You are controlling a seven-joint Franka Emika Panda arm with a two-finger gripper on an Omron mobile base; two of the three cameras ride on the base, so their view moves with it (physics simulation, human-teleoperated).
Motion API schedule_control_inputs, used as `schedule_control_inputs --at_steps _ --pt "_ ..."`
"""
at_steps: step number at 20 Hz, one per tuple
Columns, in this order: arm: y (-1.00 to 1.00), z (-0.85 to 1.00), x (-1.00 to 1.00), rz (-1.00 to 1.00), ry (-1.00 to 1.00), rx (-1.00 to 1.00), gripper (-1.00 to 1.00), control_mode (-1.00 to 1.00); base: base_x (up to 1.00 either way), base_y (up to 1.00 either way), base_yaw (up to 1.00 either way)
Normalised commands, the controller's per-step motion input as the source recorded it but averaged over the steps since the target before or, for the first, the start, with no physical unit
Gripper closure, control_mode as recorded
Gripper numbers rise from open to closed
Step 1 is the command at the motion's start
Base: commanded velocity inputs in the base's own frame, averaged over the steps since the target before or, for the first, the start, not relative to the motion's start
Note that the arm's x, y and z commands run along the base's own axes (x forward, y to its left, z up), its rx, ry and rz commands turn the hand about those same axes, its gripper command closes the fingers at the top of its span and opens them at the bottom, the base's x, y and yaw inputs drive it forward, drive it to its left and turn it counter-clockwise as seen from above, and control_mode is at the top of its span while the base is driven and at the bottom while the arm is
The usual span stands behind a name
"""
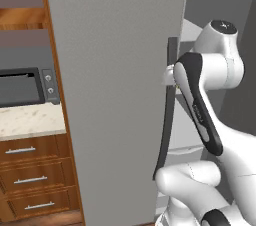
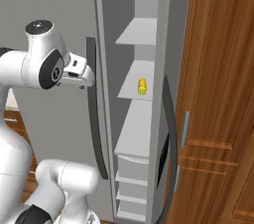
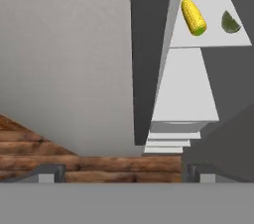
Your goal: Take the lemon wedge and corn out of the freezer and place them in the tupperware container on the counter. Then put the tupperware containing the vegetables back in the freezer.
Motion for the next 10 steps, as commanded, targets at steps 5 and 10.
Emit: schedule_control_inputs --at_steps 5,10 --pt "-0.10 0.02 -0.73 -0.10 0.00 0.00 -1.00 -1.00 0.00 0.00 0.00" --pt "-0.06 -0.01 -0.46 -0.03 0.00 0.00 -1.00 -1.00 0.00 0.00 0.00"
